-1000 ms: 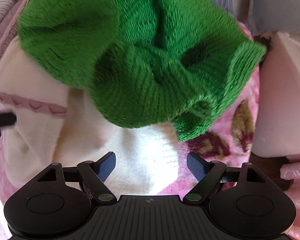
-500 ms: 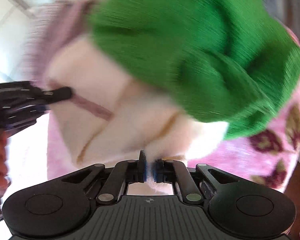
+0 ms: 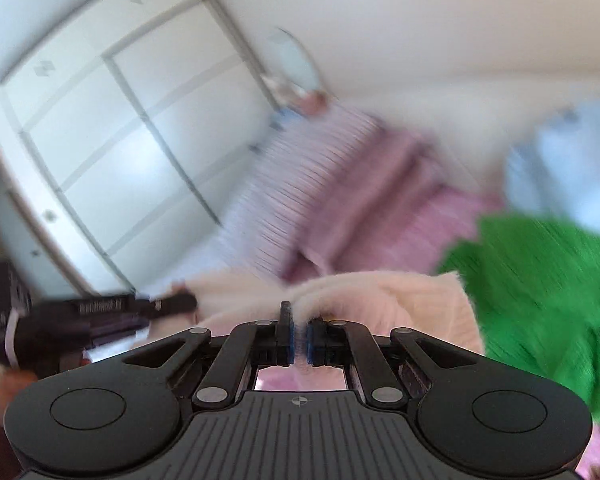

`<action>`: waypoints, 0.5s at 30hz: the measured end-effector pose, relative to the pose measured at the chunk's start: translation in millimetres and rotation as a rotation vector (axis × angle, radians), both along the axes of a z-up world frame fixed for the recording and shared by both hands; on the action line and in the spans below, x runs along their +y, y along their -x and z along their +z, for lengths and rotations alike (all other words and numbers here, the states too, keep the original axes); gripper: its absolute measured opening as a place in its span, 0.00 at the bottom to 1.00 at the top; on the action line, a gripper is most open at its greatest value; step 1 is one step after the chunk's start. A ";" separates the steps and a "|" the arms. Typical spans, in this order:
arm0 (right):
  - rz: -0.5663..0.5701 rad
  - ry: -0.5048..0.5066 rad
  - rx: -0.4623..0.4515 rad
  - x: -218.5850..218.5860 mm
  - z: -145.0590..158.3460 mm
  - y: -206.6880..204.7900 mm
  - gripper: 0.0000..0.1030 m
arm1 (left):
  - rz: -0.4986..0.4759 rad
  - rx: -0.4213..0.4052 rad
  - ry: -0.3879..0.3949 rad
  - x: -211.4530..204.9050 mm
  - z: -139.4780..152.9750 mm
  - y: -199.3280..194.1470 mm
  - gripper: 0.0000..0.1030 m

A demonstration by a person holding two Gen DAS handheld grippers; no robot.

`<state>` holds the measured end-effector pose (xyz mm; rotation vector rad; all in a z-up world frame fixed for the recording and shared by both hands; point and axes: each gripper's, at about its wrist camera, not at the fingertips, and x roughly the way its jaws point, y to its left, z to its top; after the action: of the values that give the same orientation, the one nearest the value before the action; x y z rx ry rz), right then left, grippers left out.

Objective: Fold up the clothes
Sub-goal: 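Close both grippers on the cream-white sweater and lift it from the pile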

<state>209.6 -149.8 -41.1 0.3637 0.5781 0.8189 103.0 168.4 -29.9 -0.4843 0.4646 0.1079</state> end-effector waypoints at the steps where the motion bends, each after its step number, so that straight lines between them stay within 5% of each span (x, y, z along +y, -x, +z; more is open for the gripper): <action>1: 0.015 -0.022 -0.044 11.8 17.0 7.9 0.04 | 0.025 -0.029 0.000 10.7 14.8 18.1 0.06; 8: 0.135 -0.150 -0.273 108.7 125.0 64.3 0.04 | 0.245 -0.188 -0.096 60.5 109.8 166.9 0.07; 10: 0.229 -0.120 -0.235 140.3 140.8 85.3 0.04 | 0.325 -0.177 -0.100 70.9 121.4 208.8 0.08; 13: 0.375 -0.023 -0.147 191.2 155.2 115.8 0.10 | 0.469 -0.023 -0.063 87.9 112.0 257.1 0.17; 15: 0.455 0.101 -0.088 223.1 146.5 138.1 0.41 | 0.566 0.120 -0.024 96.8 93.0 285.8 0.21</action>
<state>71.5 73.3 105.4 0.1001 0.6270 1.2307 -182.8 265.3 63.1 -0.5779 0.4322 0.6894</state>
